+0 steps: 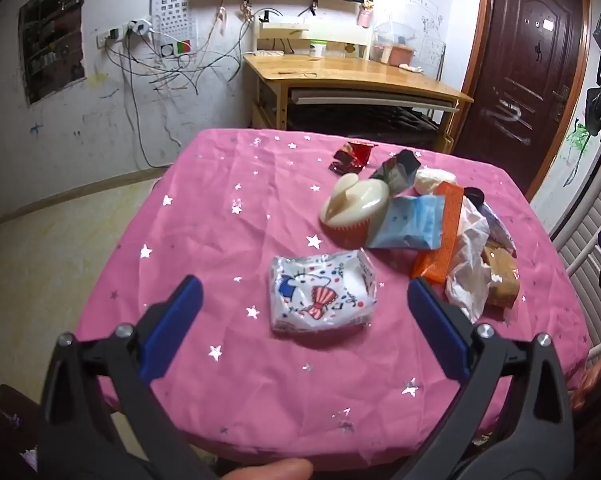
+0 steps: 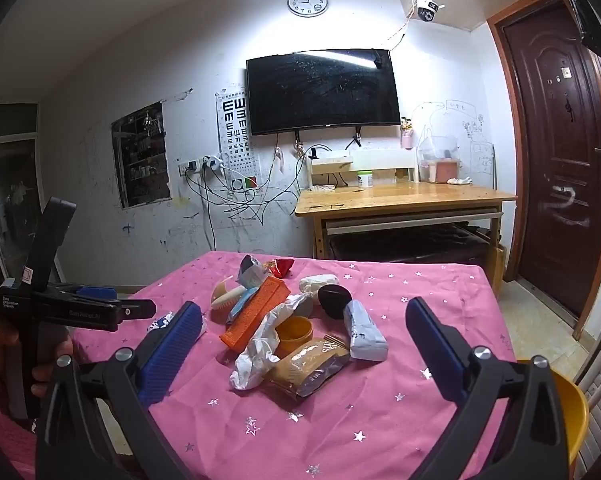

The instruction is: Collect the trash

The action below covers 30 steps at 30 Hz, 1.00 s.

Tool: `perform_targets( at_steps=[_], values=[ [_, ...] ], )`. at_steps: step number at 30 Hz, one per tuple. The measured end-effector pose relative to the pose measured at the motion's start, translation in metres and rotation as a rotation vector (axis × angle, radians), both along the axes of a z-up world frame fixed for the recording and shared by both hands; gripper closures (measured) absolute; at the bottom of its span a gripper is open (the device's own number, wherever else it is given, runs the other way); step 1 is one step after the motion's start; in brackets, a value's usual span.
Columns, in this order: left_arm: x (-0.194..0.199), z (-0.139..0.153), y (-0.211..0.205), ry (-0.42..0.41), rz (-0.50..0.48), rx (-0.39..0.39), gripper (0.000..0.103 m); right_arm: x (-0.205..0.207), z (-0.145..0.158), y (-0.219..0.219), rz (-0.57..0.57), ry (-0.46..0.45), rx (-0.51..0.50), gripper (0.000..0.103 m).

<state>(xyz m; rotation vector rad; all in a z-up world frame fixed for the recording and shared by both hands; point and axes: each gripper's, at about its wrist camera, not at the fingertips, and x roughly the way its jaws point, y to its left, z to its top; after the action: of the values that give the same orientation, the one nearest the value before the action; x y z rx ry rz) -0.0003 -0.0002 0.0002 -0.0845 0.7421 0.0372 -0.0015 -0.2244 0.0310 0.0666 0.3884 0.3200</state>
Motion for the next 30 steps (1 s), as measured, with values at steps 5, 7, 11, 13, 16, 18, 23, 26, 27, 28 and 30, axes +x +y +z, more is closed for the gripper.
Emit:
perform_targets(
  at_steps=[5, 7, 11, 13, 16, 18, 23, 26, 27, 28, 30],
  values=[
    [0.0000, -0.0001, -0.0008, 0.002, -0.001, 0.000, 0.005, -0.0014, 0.0006, -0.0005, 0.000, -0.006, 0.001, 0.007],
    [-0.0001, 0.0000, -0.0021, 0.002, -0.003, 0.002, 0.005, -0.0008, 0.0003, 0.0007, 0.003, -0.004, -0.003, 0.007],
    [0.0000, 0.0001, 0.0001, 0.001, 0.000, -0.005, 0.005, -0.0001, 0.0017, -0.0023, 0.004, 0.000, -0.005, 0.007],
    [0.0001, 0.0000, 0.0001, 0.002, 0.000, -0.005, 0.005, -0.0005, 0.0034, -0.0031, 0.005, 0.000, -0.003, 0.007],
    [0.0006, -0.0002, -0.0002, 0.003, 0.000, -0.004, 0.005, -0.0014, 0.0021, -0.0015, 0.005, -0.003, -0.007, 0.007],
    [0.0000, 0.0000, 0.0001, 0.002, 0.000, -0.005, 0.005, 0.0004, 0.0032, -0.0014, 0.005, -0.003, -0.006, 0.007],
    [0.0000, 0.0000, 0.0001, 0.002, 0.000, -0.005, 0.005, -0.0022, 0.0044, -0.0004, 0.004, -0.006, -0.005, 0.007],
    [0.0000, 0.0000, 0.0001, 0.002, 0.000, -0.004, 0.005, -0.0024, 0.0032, 0.0010, 0.006, -0.006, -0.006, 0.007],
    [0.0001, 0.0000, 0.0001, 0.002, 0.000, -0.004, 0.005, -0.0025, 0.0032, 0.0011, 0.005, -0.006, -0.006, 0.007],
    [0.0000, 0.0001, 0.0001, 0.002, 0.000, -0.005, 0.005, -0.0025, 0.0032, 0.0011, 0.004, -0.007, -0.006, 0.007],
    [0.0000, 0.0000, 0.0000, 0.002, 0.000, -0.004, 0.005, -0.0024, 0.0035, 0.0009, 0.004, -0.008, -0.005, 0.007]
  ],
)
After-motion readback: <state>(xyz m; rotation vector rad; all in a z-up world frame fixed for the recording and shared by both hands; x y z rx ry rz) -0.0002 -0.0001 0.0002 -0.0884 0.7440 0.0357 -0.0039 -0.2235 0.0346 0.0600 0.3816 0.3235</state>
